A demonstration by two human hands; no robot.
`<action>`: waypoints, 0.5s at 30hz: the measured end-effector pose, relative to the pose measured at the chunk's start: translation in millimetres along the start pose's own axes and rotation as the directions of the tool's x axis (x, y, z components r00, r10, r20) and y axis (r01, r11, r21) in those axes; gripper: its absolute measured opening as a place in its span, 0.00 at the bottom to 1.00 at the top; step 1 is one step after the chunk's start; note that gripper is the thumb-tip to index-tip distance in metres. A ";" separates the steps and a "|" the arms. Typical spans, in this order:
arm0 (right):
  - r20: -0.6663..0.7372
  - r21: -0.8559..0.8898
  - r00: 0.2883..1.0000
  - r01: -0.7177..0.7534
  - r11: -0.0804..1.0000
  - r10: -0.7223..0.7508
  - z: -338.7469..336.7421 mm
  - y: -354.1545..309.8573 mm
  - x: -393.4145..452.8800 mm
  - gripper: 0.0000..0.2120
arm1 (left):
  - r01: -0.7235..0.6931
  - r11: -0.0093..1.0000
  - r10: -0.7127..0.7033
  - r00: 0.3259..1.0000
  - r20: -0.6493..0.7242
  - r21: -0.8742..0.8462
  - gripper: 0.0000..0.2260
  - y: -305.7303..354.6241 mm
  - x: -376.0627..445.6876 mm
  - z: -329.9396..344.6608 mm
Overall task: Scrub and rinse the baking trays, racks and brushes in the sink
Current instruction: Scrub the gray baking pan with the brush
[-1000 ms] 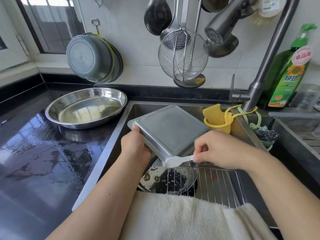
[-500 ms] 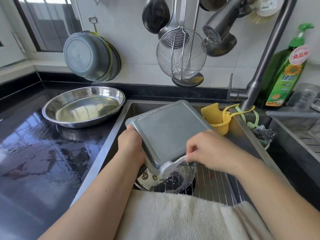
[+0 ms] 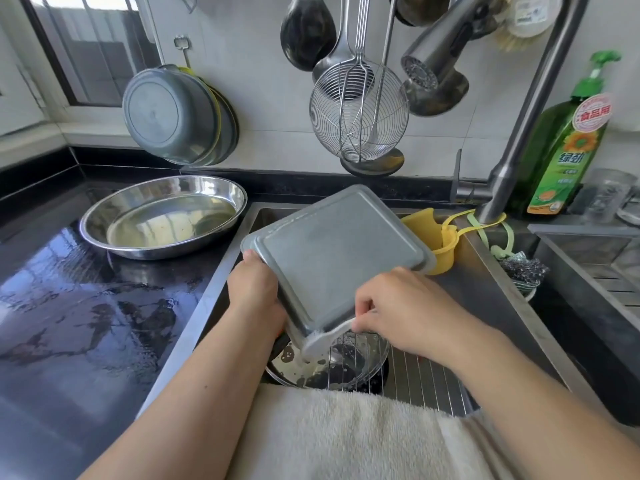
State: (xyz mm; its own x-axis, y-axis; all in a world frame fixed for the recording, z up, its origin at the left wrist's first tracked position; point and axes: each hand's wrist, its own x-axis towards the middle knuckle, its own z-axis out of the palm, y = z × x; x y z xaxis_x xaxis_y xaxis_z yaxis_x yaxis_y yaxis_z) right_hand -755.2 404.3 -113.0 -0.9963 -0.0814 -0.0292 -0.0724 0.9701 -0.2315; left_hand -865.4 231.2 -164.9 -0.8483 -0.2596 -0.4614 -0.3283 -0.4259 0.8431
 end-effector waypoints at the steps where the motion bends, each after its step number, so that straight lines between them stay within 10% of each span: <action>1: 0.001 0.003 1.000 -0.022 1.000 0.022 -2.2 3.1 0.8 0.11 | -0.004 1.000 0.004 1.000 -0.003 -0.003 0.15 0.4 -0.4 0.4; 7: -0.161 0.052 0.913 -0.371 0.927 0.375 -36.2 68.1 -1.9 0.10 | 0.001 0.999 -0.004 0.998 -0.067 -0.043 0.16 6.6 -4.4 -1.0; 15: 0.021 0.091 0.986 -0.167 0.982 0.165 -10.8 23.5 2.2 0.09 | 0.014 0.998 -0.015 1.000 -0.024 -0.069 0.20 3.3 -6.6 3.5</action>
State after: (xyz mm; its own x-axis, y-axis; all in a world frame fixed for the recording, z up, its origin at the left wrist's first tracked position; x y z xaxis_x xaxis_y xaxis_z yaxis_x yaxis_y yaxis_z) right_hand -759.6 429.5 -108.0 -0.9933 0.0753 -0.0878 0.0991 0.9453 -0.3107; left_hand -862.3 234.6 -158.1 -0.8332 -0.2734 -0.4807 -0.3103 -0.4883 0.8156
